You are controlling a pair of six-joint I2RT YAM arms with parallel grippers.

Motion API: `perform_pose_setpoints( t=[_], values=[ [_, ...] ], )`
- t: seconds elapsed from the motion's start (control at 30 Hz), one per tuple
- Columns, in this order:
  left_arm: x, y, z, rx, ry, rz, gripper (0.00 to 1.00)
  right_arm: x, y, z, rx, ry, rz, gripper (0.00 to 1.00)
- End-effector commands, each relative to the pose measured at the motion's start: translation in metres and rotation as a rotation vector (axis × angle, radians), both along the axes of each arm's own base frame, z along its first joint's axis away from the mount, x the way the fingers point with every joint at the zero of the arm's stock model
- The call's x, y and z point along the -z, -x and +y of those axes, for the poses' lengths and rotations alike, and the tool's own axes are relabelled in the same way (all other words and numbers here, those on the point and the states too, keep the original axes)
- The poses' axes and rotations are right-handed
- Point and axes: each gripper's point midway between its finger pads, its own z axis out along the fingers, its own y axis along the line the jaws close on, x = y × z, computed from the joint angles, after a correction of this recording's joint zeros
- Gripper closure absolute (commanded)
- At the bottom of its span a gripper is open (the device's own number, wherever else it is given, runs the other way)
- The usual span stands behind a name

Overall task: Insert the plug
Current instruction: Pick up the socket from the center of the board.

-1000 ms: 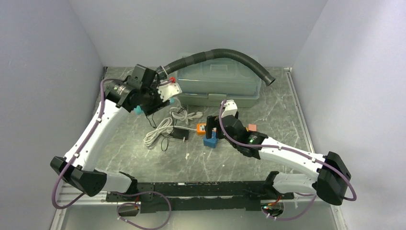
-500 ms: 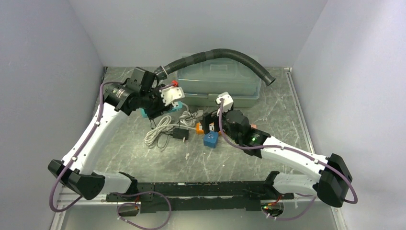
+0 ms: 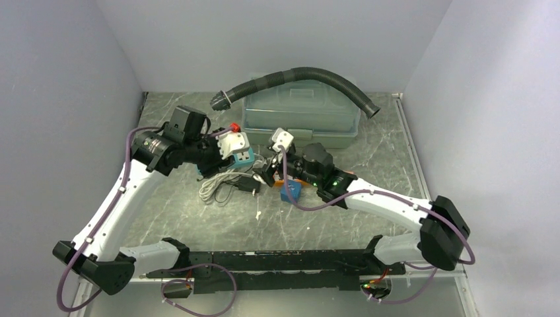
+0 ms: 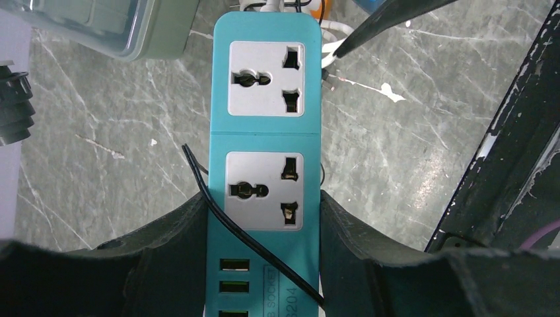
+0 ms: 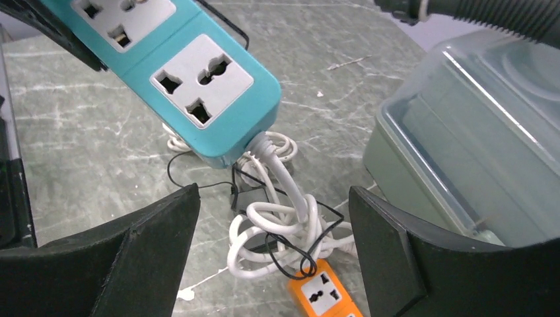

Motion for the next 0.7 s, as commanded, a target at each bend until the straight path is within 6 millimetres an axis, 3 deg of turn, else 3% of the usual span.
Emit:
perform_pose_setpoints(
  t=[0.0,0.07,0.23,0.27,0.33,0.37,0.5,0.57,0.67],
  values=[
    [-0.040,0.004,-0.016,0.062,0.120,-0.101,1.00,-0.027,-0.006,0.022,-0.085,-0.043,-0.126,0.16],
    [-0.039,0.007,-0.015,0.067,0.121,-0.098,1.00,-0.028,-0.012,0.028,-0.081,-0.043,-0.141,0.27],
    [-0.040,0.010,-0.014,0.063,0.131,-0.101,1.00,-0.029,-0.030,0.035,-0.036,-0.020,-0.175,0.93],
    [-0.041,0.011,-0.014,0.061,0.137,-0.106,1.00,-0.031,-0.036,0.033,-0.001,-0.021,-0.181,1.00],
    [-0.039,0.010,-0.014,0.054,0.141,-0.115,1.00,-0.046,-0.047,0.025,0.080,-0.063,-0.218,1.00],
    [-0.038,0.009,-0.012,0.045,0.141,-0.119,0.93,-0.053,-0.050,0.020,0.113,-0.082,-0.242,1.00],
    [-0.025,0.005,-0.005,-0.029,0.137,-0.121,0.39,-0.076,-0.067,0.000,0.230,-0.110,-0.293,1.00],
    [-0.020,0.002,-0.001,-0.066,0.139,-0.131,0.26,-0.081,-0.072,-0.005,0.247,-0.096,-0.306,1.00],
    [-0.022,-0.011,0.011,-0.158,0.118,-0.182,0.26,-0.083,-0.074,-0.013,0.262,-0.067,-0.331,1.00]
  ],
)
